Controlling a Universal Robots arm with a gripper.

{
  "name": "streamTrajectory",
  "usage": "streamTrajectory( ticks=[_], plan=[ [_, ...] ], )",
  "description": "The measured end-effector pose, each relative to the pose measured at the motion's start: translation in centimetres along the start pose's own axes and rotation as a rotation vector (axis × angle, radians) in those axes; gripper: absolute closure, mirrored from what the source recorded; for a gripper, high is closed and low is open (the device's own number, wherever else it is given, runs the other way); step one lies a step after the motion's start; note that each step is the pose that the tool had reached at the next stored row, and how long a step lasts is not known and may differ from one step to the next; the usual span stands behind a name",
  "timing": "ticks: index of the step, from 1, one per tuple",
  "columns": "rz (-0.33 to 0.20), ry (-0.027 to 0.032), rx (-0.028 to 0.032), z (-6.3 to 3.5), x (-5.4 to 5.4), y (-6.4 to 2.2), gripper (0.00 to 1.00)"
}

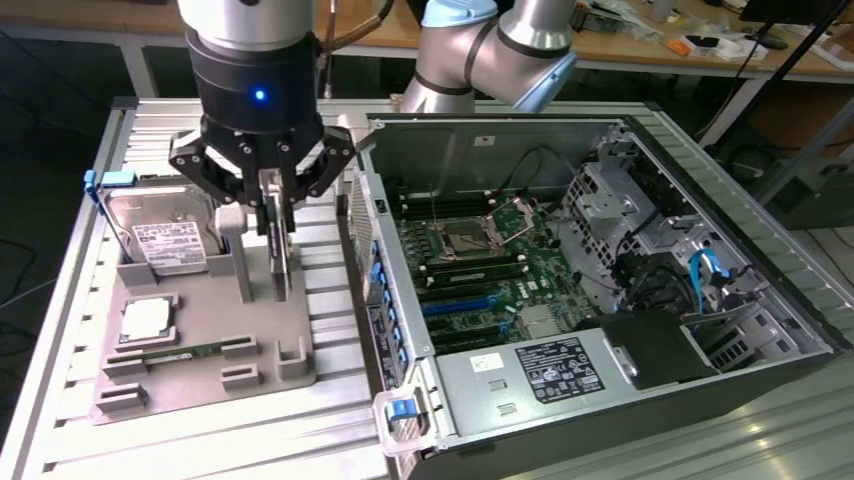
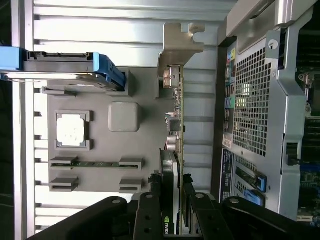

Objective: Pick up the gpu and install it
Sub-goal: 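Pick up the gpu and move the gpu toward the slot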

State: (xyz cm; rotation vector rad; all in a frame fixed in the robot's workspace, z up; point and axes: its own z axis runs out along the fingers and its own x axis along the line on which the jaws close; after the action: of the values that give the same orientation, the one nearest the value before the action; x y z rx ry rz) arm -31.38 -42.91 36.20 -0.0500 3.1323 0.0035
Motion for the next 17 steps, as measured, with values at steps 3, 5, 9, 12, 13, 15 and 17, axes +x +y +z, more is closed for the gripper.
streamTrajectory(
  ticks=[3, 5, 9, 12, 13, 15, 17],
  plan=[
    [0.000, -0.0001, 0.0011, -1.04, 0.0, 0.01, 0.73],
    [0.000, -0.0001, 0.0016, -1.72, 0.0, 0.03, 0.73],
    [0.000, -0.0002, 0.0024, -3.13, 0.0, 0.04, 0.73],
    [0.000, -0.0003, 0.0034, -4.02, 0.0, 0.07, 0.73],
    [0.001, -0.0003, 0.0039, -4.25, 0.0, 0.08, 0.73],
    [0.001, -0.0006, 0.0046, -4.93, 0.0, 0.11, 0.73],
    [0.001, -0.0007, 0.0058, -5.52, -0.1, 0.15, 0.73]
  ],
)
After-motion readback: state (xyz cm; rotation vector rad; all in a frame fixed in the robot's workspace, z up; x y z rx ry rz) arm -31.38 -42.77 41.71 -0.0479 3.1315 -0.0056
